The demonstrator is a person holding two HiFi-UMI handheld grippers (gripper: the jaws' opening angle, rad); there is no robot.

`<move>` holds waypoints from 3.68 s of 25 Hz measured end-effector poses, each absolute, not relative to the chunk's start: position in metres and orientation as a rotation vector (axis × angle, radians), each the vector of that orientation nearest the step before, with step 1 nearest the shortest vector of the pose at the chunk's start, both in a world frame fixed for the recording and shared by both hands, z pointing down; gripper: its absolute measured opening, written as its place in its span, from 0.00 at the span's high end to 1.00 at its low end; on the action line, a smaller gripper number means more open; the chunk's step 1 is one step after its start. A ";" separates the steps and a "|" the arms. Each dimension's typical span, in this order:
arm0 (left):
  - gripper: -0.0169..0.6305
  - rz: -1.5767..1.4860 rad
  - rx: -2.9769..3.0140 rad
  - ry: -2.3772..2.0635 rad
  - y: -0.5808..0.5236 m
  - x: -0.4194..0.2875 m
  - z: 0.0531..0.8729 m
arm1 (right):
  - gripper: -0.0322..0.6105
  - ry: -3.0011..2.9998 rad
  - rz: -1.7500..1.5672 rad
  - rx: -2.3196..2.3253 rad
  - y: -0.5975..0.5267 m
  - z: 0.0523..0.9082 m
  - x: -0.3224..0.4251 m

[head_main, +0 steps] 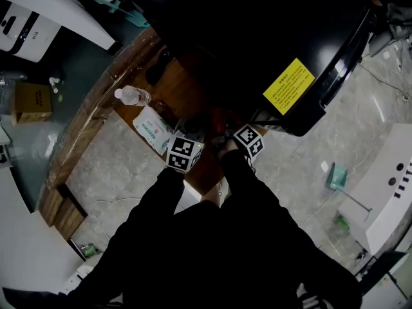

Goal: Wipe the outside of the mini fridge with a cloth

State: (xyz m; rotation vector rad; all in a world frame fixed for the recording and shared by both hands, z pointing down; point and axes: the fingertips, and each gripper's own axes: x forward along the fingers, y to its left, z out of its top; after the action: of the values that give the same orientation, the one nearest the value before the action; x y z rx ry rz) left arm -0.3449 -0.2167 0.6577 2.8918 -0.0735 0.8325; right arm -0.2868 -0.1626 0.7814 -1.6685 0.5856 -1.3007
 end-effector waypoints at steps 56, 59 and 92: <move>0.96 0.497 2.995 -0.208 -0.411 -0.362 0.508 | 0.75 0.953 -0.877 -1.508 -0.392 0.543 -0.291; 0.96 0.596 2.937 -0.209 -0.412 -0.363 0.548 | 0.75 0.924 -0.912 -1.520 -0.393 0.572 -0.291; 0.96 0.464 2.871 -0.189 -0.344 -0.428 0.537 | 0.79 1.302 -1.056 -1.669 -0.313 0.600 -0.369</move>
State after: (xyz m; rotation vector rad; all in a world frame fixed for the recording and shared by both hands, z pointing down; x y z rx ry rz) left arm -0.4282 -0.3440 0.5366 2.8707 -0.1887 0.4640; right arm -0.3688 -0.3129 0.6003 -1.6685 1.3024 -1.0562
